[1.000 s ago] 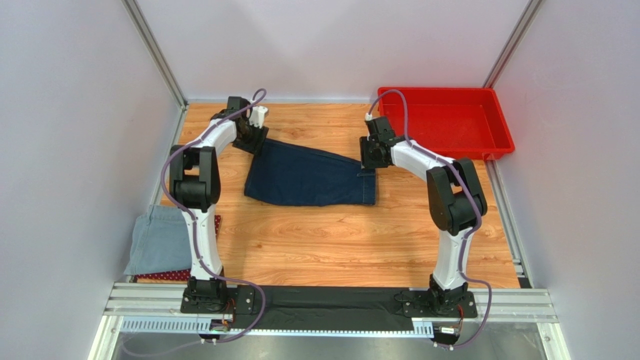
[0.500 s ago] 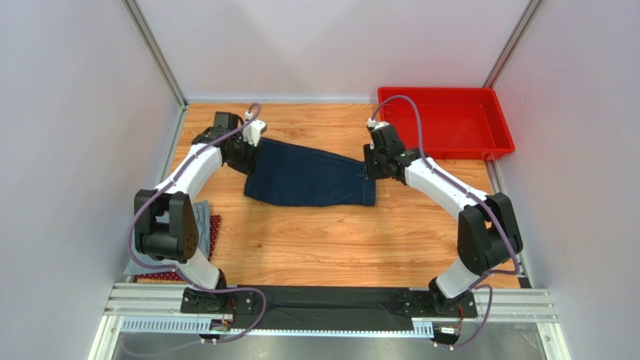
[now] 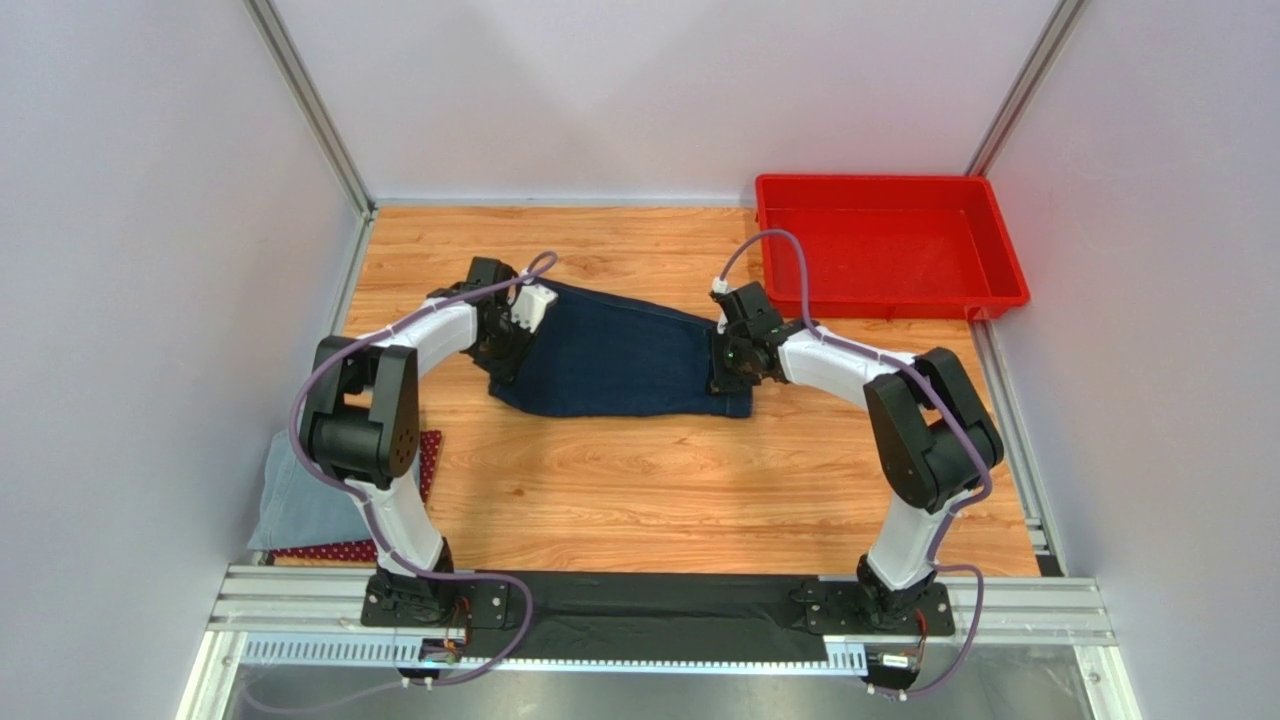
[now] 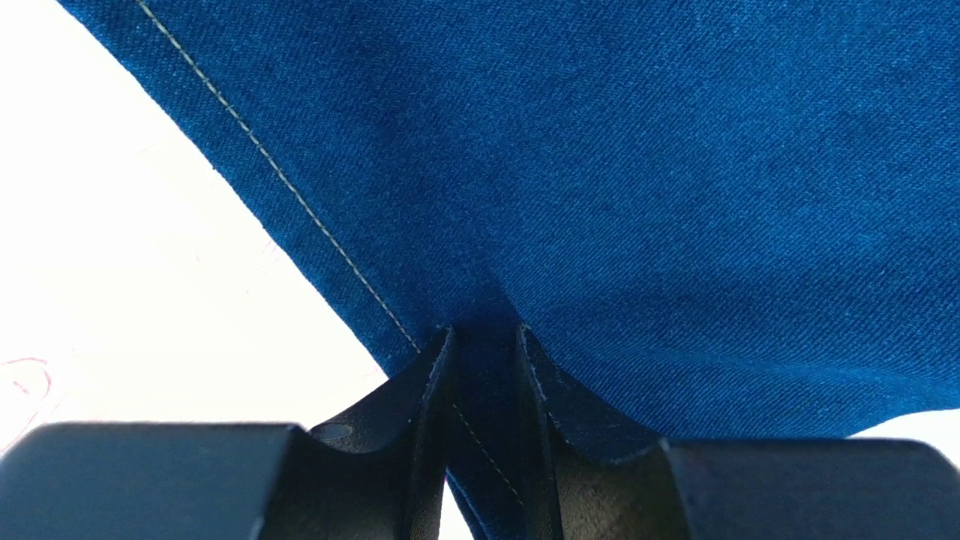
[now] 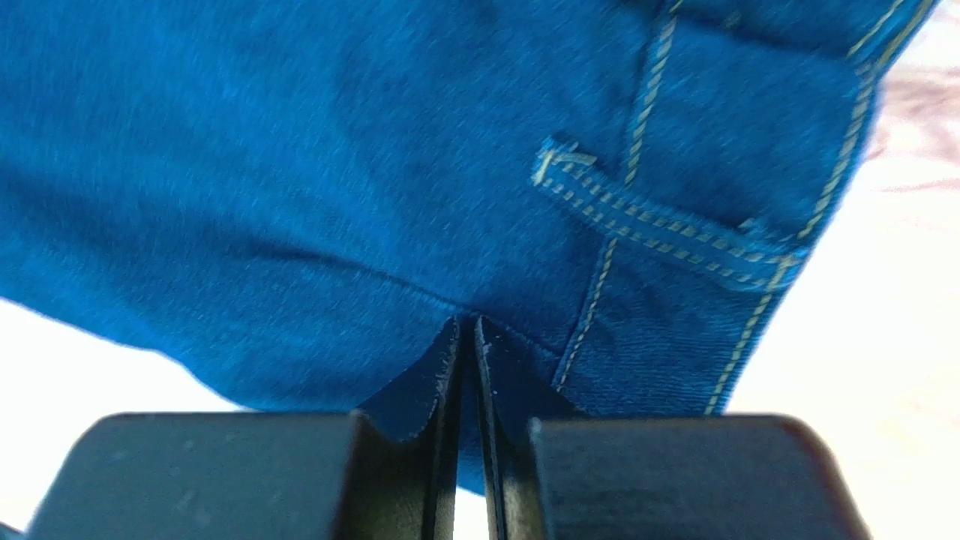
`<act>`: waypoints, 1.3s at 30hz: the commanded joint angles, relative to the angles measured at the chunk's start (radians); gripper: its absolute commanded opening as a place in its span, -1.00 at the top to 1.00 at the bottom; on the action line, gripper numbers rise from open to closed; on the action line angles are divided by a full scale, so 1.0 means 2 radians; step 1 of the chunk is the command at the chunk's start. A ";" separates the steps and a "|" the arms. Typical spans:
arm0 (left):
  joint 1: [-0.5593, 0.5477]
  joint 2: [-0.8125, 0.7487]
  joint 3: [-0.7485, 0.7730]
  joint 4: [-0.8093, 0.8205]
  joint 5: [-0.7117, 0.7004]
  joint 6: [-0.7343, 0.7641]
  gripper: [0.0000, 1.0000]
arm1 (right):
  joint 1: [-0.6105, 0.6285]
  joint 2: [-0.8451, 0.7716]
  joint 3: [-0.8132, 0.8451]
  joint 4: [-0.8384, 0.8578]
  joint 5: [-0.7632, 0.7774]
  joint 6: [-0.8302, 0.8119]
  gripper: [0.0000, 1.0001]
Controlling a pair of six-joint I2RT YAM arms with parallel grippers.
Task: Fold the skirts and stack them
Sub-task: Fold the skirt at the center of the board.
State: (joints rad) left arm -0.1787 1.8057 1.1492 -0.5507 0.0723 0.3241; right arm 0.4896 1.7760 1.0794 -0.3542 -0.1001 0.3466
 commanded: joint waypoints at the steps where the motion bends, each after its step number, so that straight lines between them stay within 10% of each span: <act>1: 0.016 0.017 -0.014 0.011 -0.033 0.017 0.35 | -0.020 0.016 -0.005 -0.003 0.028 -0.013 0.81; 9: 0.026 -0.067 -0.021 -0.037 0.055 0.029 0.04 | -0.022 -0.029 0.016 -0.042 0.041 -0.028 0.65; 18: 0.026 -0.116 -0.030 -0.074 0.080 0.035 -0.21 | -0.068 -0.093 -0.010 -0.048 0.004 0.012 -0.23; 31: 0.020 -0.039 -0.071 -0.018 0.047 0.025 -0.20 | -0.121 0.023 -0.039 0.031 -0.126 0.050 -0.28; 39: 0.020 -0.059 -0.082 -0.028 0.052 0.034 -0.20 | -0.130 0.063 -0.045 0.076 -0.187 0.072 0.03</act>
State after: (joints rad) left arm -0.1368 1.6978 1.0187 -0.6167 0.2081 0.3653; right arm 0.2249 1.8351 1.0325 -0.2100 -0.4408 0.4759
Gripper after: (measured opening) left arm 0.606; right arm 0.506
